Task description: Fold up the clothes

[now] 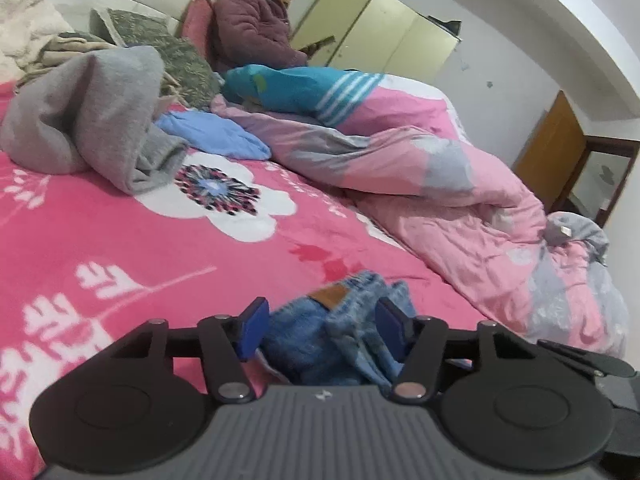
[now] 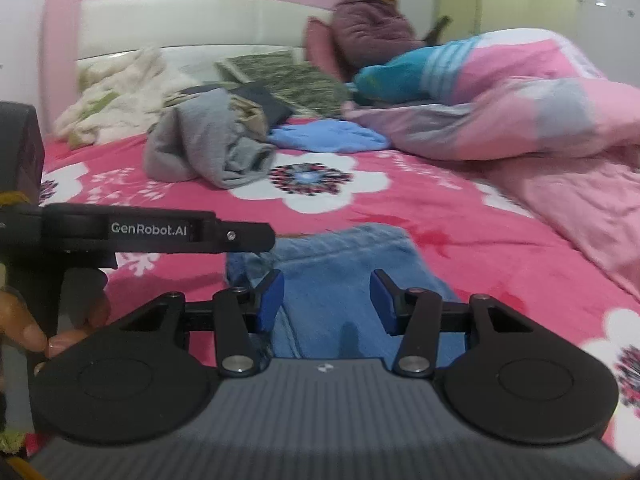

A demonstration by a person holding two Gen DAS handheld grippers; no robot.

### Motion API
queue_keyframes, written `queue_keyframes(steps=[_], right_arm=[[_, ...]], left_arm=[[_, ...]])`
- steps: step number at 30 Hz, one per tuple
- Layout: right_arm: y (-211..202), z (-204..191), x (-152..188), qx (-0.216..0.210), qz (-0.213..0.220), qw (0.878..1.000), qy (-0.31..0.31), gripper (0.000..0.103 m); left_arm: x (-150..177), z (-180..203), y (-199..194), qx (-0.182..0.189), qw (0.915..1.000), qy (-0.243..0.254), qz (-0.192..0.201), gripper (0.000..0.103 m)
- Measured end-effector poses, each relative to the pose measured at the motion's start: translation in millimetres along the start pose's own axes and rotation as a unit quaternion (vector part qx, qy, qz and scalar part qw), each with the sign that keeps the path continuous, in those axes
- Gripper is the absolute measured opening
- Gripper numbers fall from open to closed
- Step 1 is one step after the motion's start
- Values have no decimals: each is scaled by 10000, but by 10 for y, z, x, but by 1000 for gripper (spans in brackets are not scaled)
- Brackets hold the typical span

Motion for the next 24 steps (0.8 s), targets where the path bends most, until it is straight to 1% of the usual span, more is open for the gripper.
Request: queue_keyframes(steps=[4, 6, 8, 10, 11, 14, 17, 19, 21, 24], right_arm=[[114, -125, 0, -242, -74, 9997, -68, 45], [217, -181, -8, -297, -157, 9994, -31, 39], [268, -171, 2, -309, -197, 9992, 138, 16], [290, -145, 4, -276, -188, 9990, 300, 6], [282, -130, -6, -224, -142, 9991, 345, 3], [207, -93, -66, -150, 76, 9988, 458, 1], [131, -108, -202, -179, 331, 9979, 524, 1], [111, -157, -297, -231, 454, 9977, 452, 1], [151, -224, -318, -274, 440, 9981, 325, 1], [289, -303, -171, -381, 93, 9989, 273, 1]], left_arm=[[11, -113, 81, -106, 9997, -147, -152, 57], [12, -157, 103, -130, 9995, -227, -194, 57], [-1, -196, 96, -152, 9992, -330, -176, 57], [-33, -261, 75, -191, 9986, -488, -115, 55], [-47, -298, 72, -219, 9981, -562, -100, 55], [-70, -415, 77, -326, 9964, -777, -92, 55], [-65, -492, 108, -416, 9950, -901, -150, 55], [-60, -517, 120, -440, 9946, -923, -174, 55], [-53, -534, 131, -457, 9944, -934, -198, 55], [-40, -542, 144, -474, 9943, -930, -230, 55]])
Point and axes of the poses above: each gripper's, at about its wrist camera, not at the fingertips, and y roughly the way its jaws point, z to its right, x to its underside, the point moved 10 cm from there along y, roughly the way its jaws point, and after that the axes turned 2 degrees about z, right-handed, at the moved point
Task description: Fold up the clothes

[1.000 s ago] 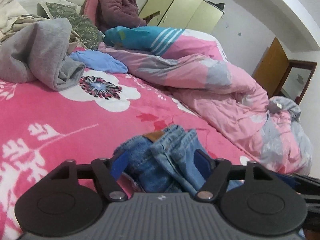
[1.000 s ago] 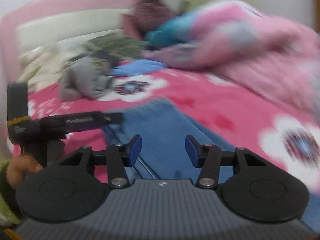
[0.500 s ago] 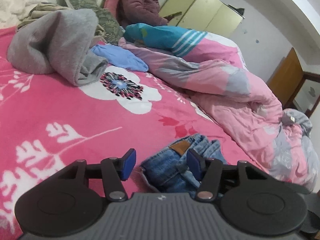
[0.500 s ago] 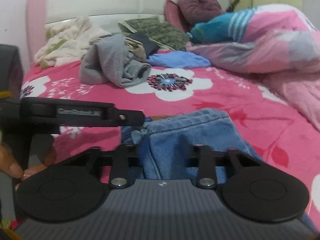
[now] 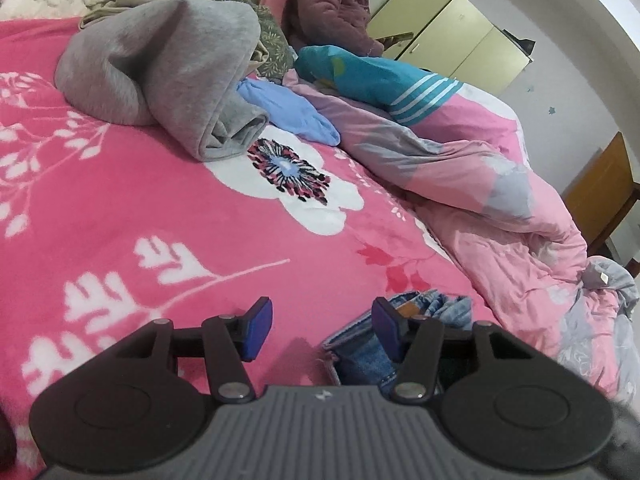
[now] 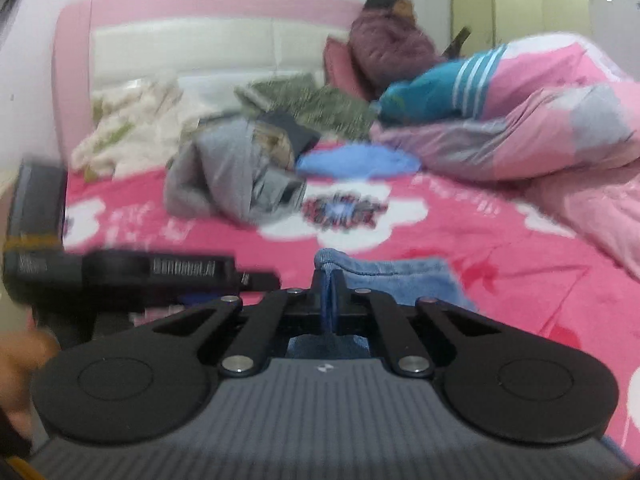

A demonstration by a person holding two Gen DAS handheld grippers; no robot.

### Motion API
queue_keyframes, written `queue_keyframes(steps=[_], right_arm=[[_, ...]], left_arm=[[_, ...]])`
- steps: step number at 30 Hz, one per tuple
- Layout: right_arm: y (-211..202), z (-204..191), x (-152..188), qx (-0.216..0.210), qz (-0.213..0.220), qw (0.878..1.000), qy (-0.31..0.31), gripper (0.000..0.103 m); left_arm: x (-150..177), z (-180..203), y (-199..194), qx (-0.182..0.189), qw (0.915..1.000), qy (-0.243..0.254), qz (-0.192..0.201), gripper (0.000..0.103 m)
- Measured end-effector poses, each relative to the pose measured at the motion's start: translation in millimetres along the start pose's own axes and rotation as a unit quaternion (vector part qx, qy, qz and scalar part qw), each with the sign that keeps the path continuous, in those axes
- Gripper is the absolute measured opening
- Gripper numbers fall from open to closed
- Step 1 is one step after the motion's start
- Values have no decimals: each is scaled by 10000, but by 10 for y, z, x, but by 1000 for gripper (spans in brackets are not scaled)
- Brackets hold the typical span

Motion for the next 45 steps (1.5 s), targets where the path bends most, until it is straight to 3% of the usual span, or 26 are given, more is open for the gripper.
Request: queue_keyframes(steps=[3, 7, 9, 12, 14, 16, 18, 22, 27, 29, 32, 36, 39, 41, 43, 45], right_arm=[[26, -38, 116, -110, -136, 9997, 171, 9], [-23, -111, 146, -211, -114, 9992, 309, 43], [14, -186, 204, -115, -196, 9997, 69, 49], [77, -220, 234, 302, -171, 9987, -372, 45], [73, -166, 186, 473, -39, 9983, -332, 8], [-17, -53, 43, 590, 263, 9979, -78, 4], [-129, 76, -117, 696, 600, 9955, 221, 4], [-132, 74, -272, 656, 835, 9943, 98, 4], [126, -92, 13, 441, 305, 9984, -154, 4], [189, -144, 121, 278, 85, 9996, -13, 13], [70, -164, 74, 99, 152, 9994, 310, 22], [-510, 96, 36, 187, 436, 9939, 998, 26], [-1275, 545, 243, 813, 661, 9812, 1623, 26], [-1849, 870, 487, 1453, 785, 9653, 2025, 26], [-2420, 1189, 783, 2112, 871, 9416, 2475, 26], [-2873, 1458, 1050, 2633, 928, 9164, 2870, 27]], left_arm=[[0, -10, 1, -11, 10000, -21, 1, 56], [-13, -34, -3, -49, 10000, -48, 21, 56], [-16, -49, 0, -87, 9999, -49, 36, 56], [-21, -69, 0, -129, 9999, -63, 60, 56], [-24, -74, -9, -135, 9999, -74, 73, 56], [-24, -75, -17, -142, 9998, -82, 93, 56], [-20, -74, -24, -142, 9998, -86, 105, 56], [-14, -71, -22, -180, 9997, -62, 119, 56], [-30, -105, -17, -243, 9995, -107, 145, 56], [-49, -105, -33, -291, 9993, -71, 232, 56], [-117, -77, -113, -324, 9981, 34, 522, 56], [-231, 88, -300, -176, 9930, 397, 1097, 56], [-224, 405, -393, 234, 9875, 903, 1272, 56], [-148, 717, -399, 606, 9838, 1277, 1105, 56], [10, 1094, -324, 1068, 9760, 1782, 650, 57], [160, 1322, -199, 1279, 9705, 2031, 245, 57]])
Point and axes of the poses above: each gripper's, at about its wrist camera, not at the fingertips, and y roughly the way its jaws point, z to its right, x to its underside, the point moved 10 cm from there along y, roughly the way its jaws point, and after that the axes turned 2 degrees about z, right-handed, at the moved point
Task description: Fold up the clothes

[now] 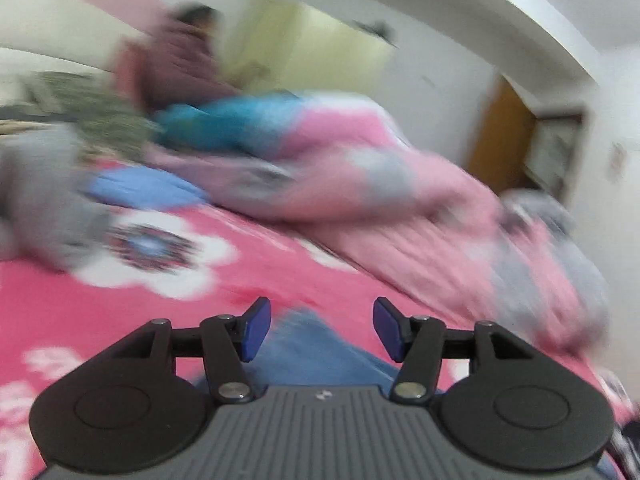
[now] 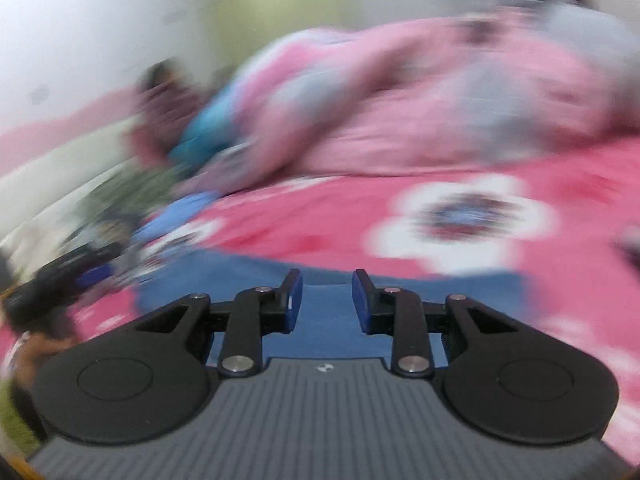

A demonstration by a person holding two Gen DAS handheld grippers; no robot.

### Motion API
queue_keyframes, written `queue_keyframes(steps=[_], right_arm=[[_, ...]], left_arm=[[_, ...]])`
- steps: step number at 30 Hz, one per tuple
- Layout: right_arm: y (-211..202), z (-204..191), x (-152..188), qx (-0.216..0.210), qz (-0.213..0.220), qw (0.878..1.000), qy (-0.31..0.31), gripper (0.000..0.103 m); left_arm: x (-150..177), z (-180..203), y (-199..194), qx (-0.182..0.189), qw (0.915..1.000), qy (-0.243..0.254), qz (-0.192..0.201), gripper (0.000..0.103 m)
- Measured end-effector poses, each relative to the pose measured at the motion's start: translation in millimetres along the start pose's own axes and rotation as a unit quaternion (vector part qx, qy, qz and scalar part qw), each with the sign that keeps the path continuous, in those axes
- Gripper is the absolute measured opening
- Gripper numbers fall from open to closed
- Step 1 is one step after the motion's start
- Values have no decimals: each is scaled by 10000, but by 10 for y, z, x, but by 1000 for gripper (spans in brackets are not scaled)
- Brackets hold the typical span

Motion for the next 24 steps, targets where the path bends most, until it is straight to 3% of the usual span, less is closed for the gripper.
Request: queue_keyframes(steps=[3, 6, 9, 12, 13, 16, 21, 24], right_arm=[[-189, 455, -59, 420, 188, 9986, 264, 26], [-197, 571, -58, 342, 377, 9984, 253, 22], [16, 651, 277, 285, -120, 9995, 41, 20], [238, 742, 652, 241, -702, 9971, -184, 18], [245, 773, 709, 141, -671, 9975, -158, 18], [197, 813, 567, 93, -708, 9974, -96, 19], [366, 746, 120, -85, -361, 9988, -314, 20], [751, 852, 191, 19, -759, 9964, -379, 17]], left_arm=[[138, 96, 307, -342, 9974, 536, -338, 53], [348, -81, 567, -896, 9900, 764, -774, 41], [453, -237, 644, -1259, 9838, 979, -819, 22], [480, -279, 654, -1355, 9811, 1129, -802, 21], [482, -283, 658, -1380, 9801, 1180, -803, 21], [491, -251, 681, -1484, 9765, 1344, -802, 21], [504, -212, 694, -1591, 9722, 1523, -800, 22], [514, -189, 699, -1622, 9702, 1613, -803, 22]])
Point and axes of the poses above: each gripper's, at about its wrist camera, not at the fingertips, and y roughly the way its jaws point, z to its right, x to its underside, the point moved 10 cm from there along y, roughly the way its jaws point, and after that the axes turned 2 degrees about z, right-handed, at the moved point
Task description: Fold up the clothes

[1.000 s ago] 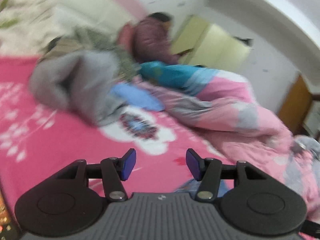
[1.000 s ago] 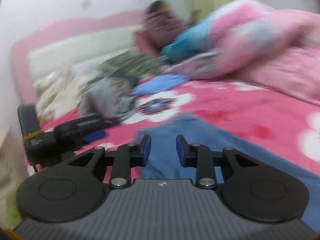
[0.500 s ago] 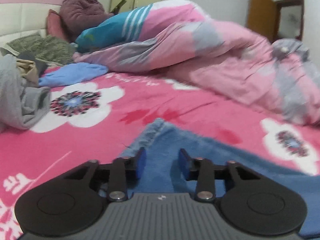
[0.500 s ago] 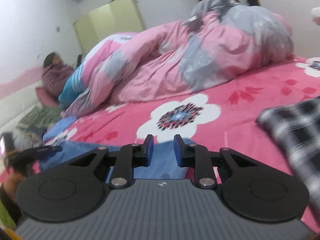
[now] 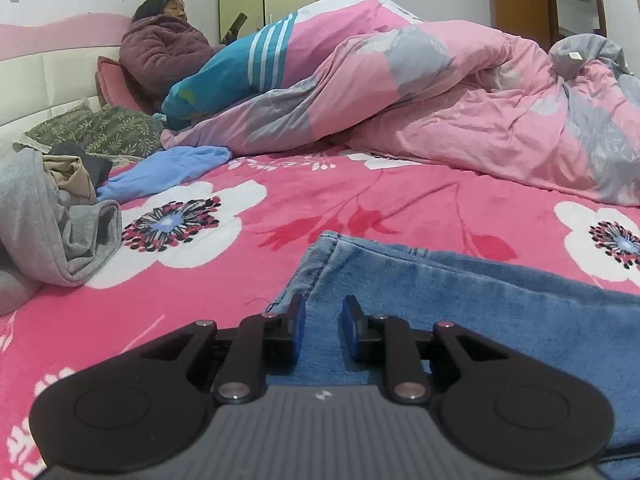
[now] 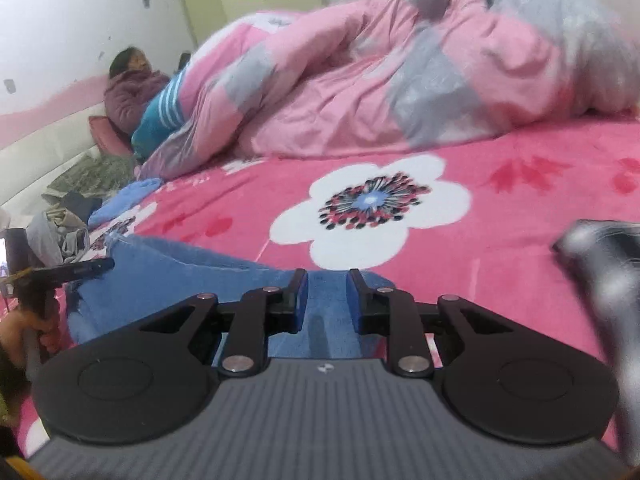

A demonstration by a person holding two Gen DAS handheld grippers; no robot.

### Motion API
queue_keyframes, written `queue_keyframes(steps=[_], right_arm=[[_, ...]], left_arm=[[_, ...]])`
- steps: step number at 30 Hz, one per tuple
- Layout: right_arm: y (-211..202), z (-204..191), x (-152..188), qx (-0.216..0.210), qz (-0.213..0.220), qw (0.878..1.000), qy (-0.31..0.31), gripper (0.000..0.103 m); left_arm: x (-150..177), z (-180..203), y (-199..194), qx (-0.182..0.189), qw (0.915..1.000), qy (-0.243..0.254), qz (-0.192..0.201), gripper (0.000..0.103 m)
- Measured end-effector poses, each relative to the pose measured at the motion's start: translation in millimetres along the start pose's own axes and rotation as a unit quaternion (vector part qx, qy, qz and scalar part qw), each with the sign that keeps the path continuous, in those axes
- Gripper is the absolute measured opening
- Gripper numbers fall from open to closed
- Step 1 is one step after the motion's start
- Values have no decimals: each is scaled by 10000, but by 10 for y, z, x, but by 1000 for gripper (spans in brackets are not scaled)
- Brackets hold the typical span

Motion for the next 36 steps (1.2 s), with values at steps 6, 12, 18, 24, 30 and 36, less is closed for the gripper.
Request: queue_keyframes(steps=[6, 12, 18, 24, 30, 36], right_arm=[[-170, 369, 62, 357, 99, 9982, 474, 10], [-499, 35, 189, -314, 192, 9993, -17, 9], [-757, 261, 419, 284, 289, 9992, 51, 20], [-1324, -228, 692, -41, 707, 9970, -304, 52], [-1049, -453, 968, 609, 351, 9929, -954, 51], [-1039, -493, 961, 864, 578, 9901, -939, 51]], left_arm=[[2, 16, 18, -73, 9999, 101, -44, 22], [0, 27, 22, -117, 9998, 134, -71, 22], [2, 46, 16, -184, 9995, 237, -106, 22], [6, 65, 15, -270, 9991, 294, -117, 22], [-1, 72, 15, -326, 9989, 301, -157, 23], [9, 83, 14, -380, 9987, 315, -134, 23]])
Point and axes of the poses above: each gripper's, at about its wrist camera, not at the fingertips, and y roughly the way its jaws point, z to its right, x to its underside, the point moved 10 cm from there along y, roughly the way its jaws point, and after that the axes turned 2 degrees about z, right-handed, at the moved point
